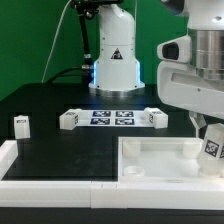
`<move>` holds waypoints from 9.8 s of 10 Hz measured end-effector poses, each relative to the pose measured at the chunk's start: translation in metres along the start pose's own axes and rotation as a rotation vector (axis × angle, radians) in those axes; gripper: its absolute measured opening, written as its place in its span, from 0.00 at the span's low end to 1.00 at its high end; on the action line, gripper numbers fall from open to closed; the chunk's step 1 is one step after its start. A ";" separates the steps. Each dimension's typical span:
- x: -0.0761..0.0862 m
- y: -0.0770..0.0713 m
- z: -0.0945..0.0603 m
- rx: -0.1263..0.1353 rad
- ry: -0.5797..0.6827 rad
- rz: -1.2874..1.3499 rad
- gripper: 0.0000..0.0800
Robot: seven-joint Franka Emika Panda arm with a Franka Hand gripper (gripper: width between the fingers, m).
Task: Assemble one leg
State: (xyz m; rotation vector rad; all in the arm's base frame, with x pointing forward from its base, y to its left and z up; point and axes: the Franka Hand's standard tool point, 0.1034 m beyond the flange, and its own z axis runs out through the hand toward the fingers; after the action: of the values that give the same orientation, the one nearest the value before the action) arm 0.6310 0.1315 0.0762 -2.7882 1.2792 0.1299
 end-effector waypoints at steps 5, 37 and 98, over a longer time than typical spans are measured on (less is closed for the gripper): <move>-0.001 0.001 0.003 -0.016 -0.006 -0.410 0.81; 0.007 0.004 0.003 0.029 0.030 -0.127 0.37; 0.011 0.004 0.004 0.006 0.038 -1.024 0.36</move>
Offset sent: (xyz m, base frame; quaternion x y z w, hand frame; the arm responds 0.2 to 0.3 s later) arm 0.0013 -0.0009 -0.0033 -0.0121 -0.0177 -0.2545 0.9668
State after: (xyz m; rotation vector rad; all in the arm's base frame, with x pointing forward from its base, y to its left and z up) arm 0.6347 0.1205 0.0713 -3.0381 -0.2475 0.0051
